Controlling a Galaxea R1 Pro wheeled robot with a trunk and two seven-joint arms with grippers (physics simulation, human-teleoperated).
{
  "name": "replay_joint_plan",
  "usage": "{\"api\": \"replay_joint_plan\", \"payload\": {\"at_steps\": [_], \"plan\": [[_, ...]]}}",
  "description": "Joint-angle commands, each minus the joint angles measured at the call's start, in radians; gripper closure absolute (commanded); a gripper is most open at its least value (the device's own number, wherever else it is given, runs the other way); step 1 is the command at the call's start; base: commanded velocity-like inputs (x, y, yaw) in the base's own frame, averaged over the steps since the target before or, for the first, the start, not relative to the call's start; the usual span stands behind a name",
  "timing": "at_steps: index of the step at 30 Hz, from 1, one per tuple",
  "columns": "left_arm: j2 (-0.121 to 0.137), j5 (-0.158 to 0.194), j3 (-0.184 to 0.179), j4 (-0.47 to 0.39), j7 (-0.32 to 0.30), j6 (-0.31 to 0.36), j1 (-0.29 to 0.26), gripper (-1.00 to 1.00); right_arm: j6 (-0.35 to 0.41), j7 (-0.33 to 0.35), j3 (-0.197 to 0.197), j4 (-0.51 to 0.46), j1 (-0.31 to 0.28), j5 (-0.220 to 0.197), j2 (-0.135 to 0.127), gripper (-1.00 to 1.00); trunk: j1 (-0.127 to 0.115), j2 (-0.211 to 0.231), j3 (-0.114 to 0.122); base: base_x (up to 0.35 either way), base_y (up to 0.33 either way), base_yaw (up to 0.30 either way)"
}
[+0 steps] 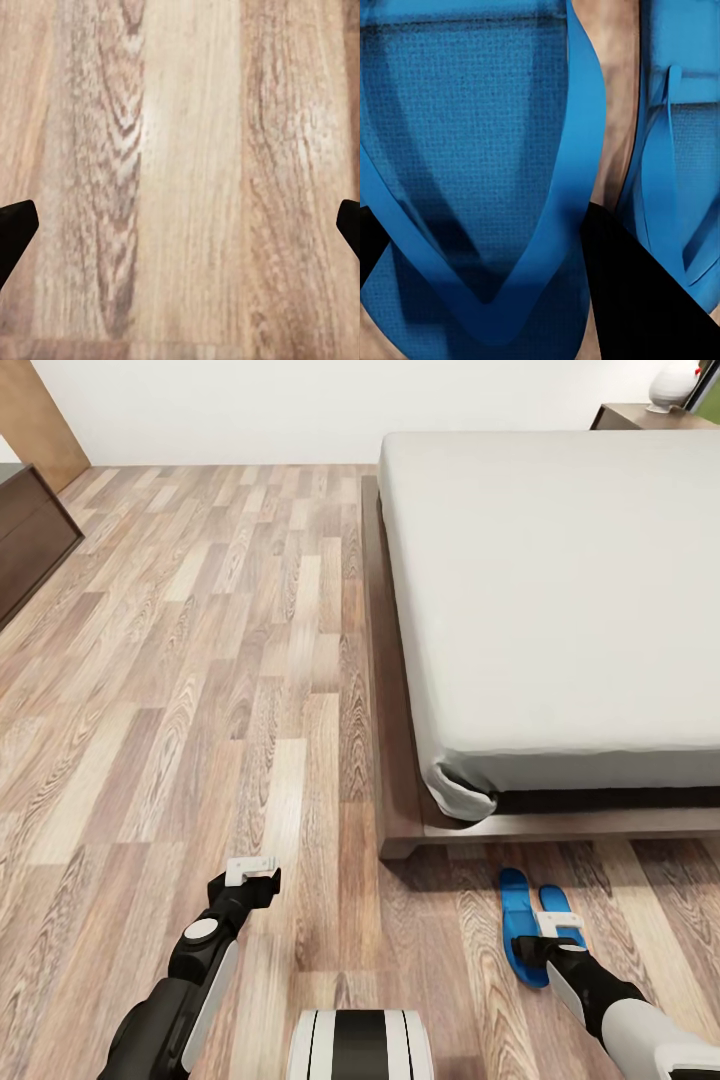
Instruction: In the bedroom, move the book from the bed onto either nightstand, and place the two sandals side by side next to the bed.
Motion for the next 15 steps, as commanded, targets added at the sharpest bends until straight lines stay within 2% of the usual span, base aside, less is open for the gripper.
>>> {"api": "replay_joint_plan", "payload": {"at_steps": [1, 8, 15], "plan": [[0.0, 0.005, -0.002, -0.001, 0.007, 0.005, 0.0, -1.0, 0.007, -0.003, 0.0, -0.002, 0.0, -0.004, 0.0, 1.0, 0.0, 0.0, -0.001, 0.009, 0.0, 0.0], [0.0, 0.004, -0.002, -0.001, 0.007, 0.005, 0.0, -1.0, 0.007, -0.003, 0.0, -0.002, 0.0, -0.005, -0.001, 1.0, 0.0, 0.0, -0.001, 0.003, 0.0, 0.0], [0.001, 0.004, -0.002, -0.001, 0.007, 0.005, 0.0, -1.0, 0.007, -0.003, 0.0, -0.003, 0.0, -0.012, -0.001, 1.0, 0.001, -0.001, -0.012, 0.0, 0.0, 0.0]]}}
